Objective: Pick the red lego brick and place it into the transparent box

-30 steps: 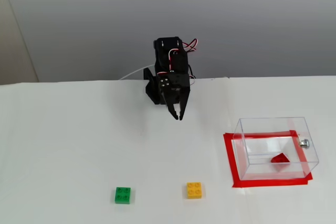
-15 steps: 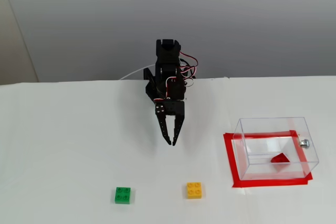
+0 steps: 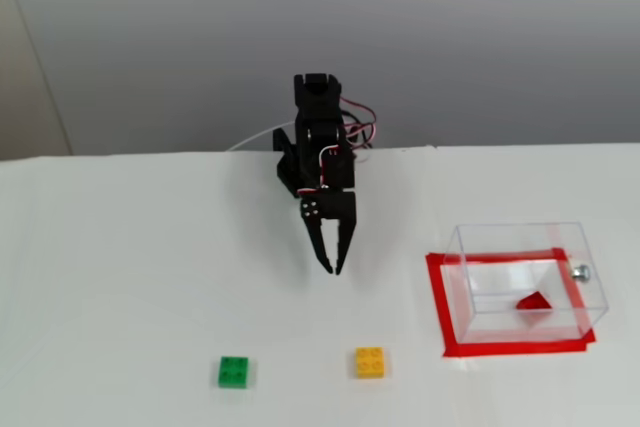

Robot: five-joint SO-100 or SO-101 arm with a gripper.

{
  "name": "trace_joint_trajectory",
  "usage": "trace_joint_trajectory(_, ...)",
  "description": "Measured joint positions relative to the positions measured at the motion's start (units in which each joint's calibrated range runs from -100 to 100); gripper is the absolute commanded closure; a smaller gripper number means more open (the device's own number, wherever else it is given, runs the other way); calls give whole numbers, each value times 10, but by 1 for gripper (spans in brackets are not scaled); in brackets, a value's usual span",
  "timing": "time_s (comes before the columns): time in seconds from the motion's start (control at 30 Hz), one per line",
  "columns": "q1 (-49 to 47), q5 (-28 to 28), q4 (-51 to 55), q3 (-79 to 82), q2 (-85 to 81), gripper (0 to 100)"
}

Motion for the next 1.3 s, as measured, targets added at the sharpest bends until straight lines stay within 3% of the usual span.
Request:
trace_joint_trajectory(0.53,0,0,258,-47,0,99)
trace_joint_trajectory(1.3,-16,-1,269,-49,0,98)
